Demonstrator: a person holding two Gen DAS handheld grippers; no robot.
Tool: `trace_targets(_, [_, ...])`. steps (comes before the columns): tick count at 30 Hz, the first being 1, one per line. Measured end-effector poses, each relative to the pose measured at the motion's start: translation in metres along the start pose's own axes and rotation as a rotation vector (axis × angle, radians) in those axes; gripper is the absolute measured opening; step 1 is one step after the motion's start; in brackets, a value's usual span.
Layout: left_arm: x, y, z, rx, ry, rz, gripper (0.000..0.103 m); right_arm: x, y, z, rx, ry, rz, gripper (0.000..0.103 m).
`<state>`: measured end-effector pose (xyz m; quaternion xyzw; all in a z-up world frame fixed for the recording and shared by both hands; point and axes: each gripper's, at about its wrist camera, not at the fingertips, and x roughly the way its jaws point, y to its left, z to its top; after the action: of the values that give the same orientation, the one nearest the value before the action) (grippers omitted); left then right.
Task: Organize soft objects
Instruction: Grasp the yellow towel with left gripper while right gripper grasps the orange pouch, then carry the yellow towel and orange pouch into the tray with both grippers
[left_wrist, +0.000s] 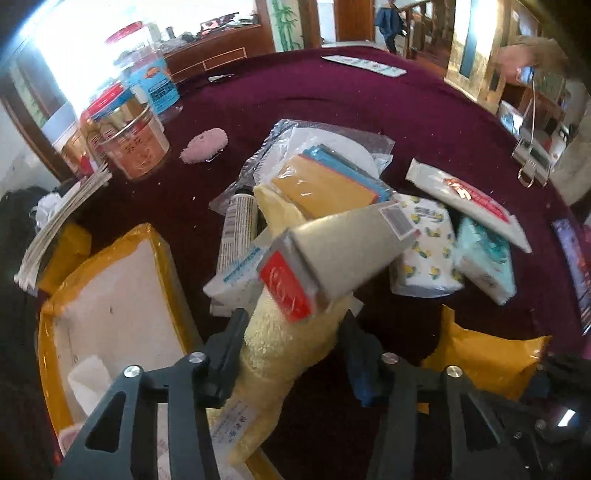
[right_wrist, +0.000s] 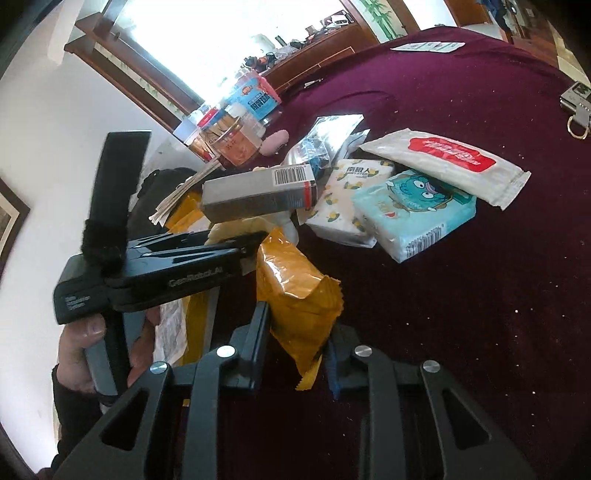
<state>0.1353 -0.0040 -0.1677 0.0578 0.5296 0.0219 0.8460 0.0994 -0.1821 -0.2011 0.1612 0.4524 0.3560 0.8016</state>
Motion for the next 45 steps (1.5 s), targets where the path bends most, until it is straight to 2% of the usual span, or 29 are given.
trace_targets(4, [-0.017,0.001,-0.009,-0.052,-0.014,-0.031,0.048,-0.005,0.002,-0.001,-0.008,-0.012,0.007,0.026])
trace_targets(10, [-0.048,0.005,-0.034,-0.204,-0.01,-0.277,0.048,-0.013,0.009,-0.006,-0.039,-0.027,-0.012,0.026])
trace_targets(12, [-0.052,0.005,-0.045,-0.245,-0.007,-0.338,0.048,-0.014,0.013,-0.009,-0.061,-0.025,-0.028,0.026])
trace_targets(17, [-0.063,0.012,-0.069,-0.365,-0.072,-0.489,0.048,-0.011,0.015,-0.013,-0.062,-0.013,-0.03,0.026])
trace_targets(20, [-0.058,0.02,-0.072,-0.419,-0.05,-0.512,0.048,-0.016,0.016,-0.013,-0.072,-0.032,-0.039,0.026])
trace_targets(24, [-0.06,0.017,-0.079,-0.433,-0.027,-0.551,0.048,-0.018,0.012,-0.013,-0.056,-0.038,-0.037,0.026])
trace_targets(30, [-0.065,0.0,-0.079,-0.387,-0.035,-0.487,0.048,-0.02,0.011,-0.013,-0.059,-0.042,-0.051,0.026])
trace_targets(34, [-0.068,0.002,-0.084,-0.407,-0.04,-0.517,0.048,-0.031,0.01,-0.014,-0.05,-0.077,-0.058,0.026])
trace_targets(37, [-0.082,0.005,-0.088,-0.424,-0.098,-0.539,0.048,-0.041,0.017,-0.015,-0.077,-0.113,-0.025,0.026])
trace_targets(40, [-0.094,0.009,-0.091,-0.442,-0.173,-0.487,0.048,-0.046,0.031,-0.015,-0.12,-0.134,-0.002,0.026])
trace_targets(45, [-0.112,0.028,-0.101,-0.508,-0.232,-0.553,0.048,-0.041,0.057,-0.013,-0.185,-0.113,0.029,0.026])
